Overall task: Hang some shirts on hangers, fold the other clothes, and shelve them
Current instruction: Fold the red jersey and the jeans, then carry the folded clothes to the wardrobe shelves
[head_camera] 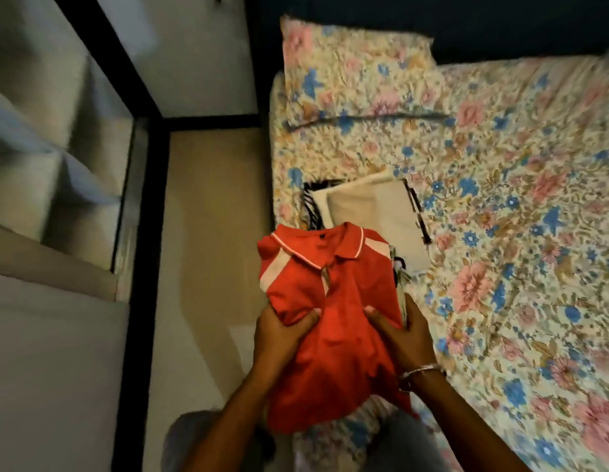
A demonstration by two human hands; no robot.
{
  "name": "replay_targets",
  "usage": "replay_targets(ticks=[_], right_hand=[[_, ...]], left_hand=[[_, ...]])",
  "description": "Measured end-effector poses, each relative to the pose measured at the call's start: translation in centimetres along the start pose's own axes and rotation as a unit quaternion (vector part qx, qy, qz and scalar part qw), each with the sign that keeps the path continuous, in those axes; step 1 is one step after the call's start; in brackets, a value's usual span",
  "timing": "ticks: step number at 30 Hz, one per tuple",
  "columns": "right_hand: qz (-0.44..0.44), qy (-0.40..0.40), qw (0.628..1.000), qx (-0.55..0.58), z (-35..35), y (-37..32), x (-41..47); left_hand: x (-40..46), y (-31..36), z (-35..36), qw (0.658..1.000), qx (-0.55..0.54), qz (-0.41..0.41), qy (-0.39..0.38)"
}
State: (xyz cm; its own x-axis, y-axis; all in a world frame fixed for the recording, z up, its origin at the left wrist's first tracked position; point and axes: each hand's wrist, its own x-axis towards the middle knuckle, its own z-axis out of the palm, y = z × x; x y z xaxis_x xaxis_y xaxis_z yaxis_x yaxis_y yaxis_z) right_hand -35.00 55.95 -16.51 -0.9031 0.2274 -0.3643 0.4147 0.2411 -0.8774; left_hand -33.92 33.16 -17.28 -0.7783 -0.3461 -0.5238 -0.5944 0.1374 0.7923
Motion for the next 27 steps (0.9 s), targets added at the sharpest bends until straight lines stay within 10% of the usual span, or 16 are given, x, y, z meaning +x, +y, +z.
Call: replay_targets(ticks=[12,27], right_hand=[[-0.071,-0.192,0.977,0.056,17.7,-30.7,-7.7],[-0.157,-0.281,0.943,0.087,29.7,-51.5,-2.8]], left_hand=[[-5.8,18.8,-33.7,0.985,-0.055,0.107,0.122],[0.9,30.8,-45.0,0.941,-0.141,0.123,0.28]])
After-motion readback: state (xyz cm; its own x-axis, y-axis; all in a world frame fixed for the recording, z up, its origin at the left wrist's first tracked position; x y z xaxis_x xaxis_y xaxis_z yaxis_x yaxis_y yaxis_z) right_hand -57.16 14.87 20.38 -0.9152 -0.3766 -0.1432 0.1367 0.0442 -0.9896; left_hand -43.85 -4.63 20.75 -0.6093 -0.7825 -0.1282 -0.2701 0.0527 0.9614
